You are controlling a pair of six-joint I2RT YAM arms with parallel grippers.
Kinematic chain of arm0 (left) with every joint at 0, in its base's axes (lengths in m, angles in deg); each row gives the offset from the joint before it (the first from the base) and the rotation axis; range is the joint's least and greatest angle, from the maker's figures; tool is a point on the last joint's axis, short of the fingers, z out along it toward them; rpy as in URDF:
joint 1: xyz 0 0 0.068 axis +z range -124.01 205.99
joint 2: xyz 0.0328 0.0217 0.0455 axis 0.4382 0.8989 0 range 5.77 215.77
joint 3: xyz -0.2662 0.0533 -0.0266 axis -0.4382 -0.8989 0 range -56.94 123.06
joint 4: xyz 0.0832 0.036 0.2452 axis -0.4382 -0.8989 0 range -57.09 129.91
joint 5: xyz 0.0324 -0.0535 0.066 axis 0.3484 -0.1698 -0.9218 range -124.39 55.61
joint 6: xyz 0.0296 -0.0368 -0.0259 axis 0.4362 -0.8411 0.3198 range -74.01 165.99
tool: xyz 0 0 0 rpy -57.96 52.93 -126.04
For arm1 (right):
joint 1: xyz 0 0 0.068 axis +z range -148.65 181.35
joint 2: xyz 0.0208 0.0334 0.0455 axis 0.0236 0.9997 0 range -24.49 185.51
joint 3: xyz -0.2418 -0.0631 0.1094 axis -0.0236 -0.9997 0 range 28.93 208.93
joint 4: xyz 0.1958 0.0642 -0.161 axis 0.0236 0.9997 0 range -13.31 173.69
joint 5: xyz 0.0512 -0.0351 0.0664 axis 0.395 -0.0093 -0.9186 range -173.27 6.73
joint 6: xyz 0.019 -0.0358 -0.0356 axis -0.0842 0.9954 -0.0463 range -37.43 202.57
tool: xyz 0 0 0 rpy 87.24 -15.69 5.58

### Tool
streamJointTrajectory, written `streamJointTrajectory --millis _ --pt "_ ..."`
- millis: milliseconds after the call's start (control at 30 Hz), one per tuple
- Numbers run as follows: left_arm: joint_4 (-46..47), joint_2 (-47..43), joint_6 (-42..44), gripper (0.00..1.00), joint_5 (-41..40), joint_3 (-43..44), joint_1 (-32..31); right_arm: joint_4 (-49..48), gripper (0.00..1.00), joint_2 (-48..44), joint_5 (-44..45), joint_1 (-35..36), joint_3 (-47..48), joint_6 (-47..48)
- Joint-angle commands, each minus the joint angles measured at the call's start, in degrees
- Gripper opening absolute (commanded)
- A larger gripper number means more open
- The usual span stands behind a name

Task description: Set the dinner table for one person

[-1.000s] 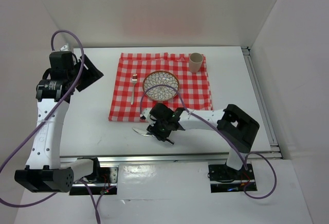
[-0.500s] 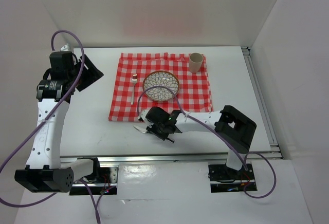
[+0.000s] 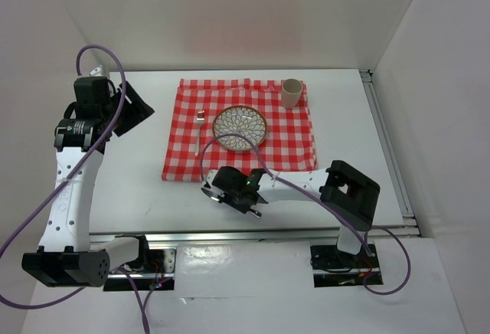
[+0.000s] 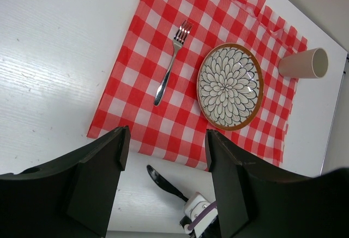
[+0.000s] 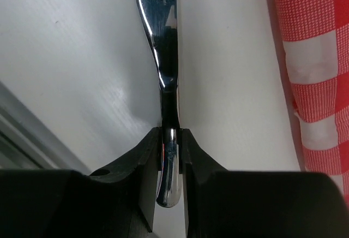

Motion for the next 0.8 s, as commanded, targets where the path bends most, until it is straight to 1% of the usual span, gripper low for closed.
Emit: streamJointTrajectory --millis 0,200,267,333,467,567,633,667,767 --pt "1.4 -1.2 -1.1 0.74 -0.4 0.8 0.3 5.5 0.0 -4.6 0.7 1.3 4.3 1.5" --pt "1.4 -1.7 -1.1 0.74 -0.4 0.8 0.3 8.0 0.0 -9.0 0.7 2.3 6.9 3.3" --pt "1.4 -1.7 -1.1 0.74 -0.4 0.8 0.3 8.0 0.0 -9.7 2.4 2.3 7.4 3.3" --pt "1.9 -1.7 -1.1 0.74 -0.4 0.8 0.3 8.5 0.0 -10.2 4.1 1.8 8.4 1.9" --pt "1.9 -1.7 -1.6 0.74 -0.4 0.3 0.3 8.5 0.0 -10.2 4.2 0.0 9.5 0.1" --pt "1.9 -1.7 -1.6 0.74 -0.4 0.3 0.3 7.9 0.0 -10.7 4.8 -2.9 10.3 -2.4" --pt "1.9 -1.7 -1.6 0.74 -0.4 0.3 0.3 8.4 0.0 -10.7 6.2 -5.3 11.8 -6.6" --pt "1.9 -1.7 -1.6 0.74 -0.4 0.3 0.3 11.4 0.0 -10.7 7.2 -8.0 14.0 -8.7" --pt "1.9 -1.7 -1.6 0.74 -0.9 0.8 0.3 13.5 0.0 -10.7 7.2 -12.3 15.7 -12.9"
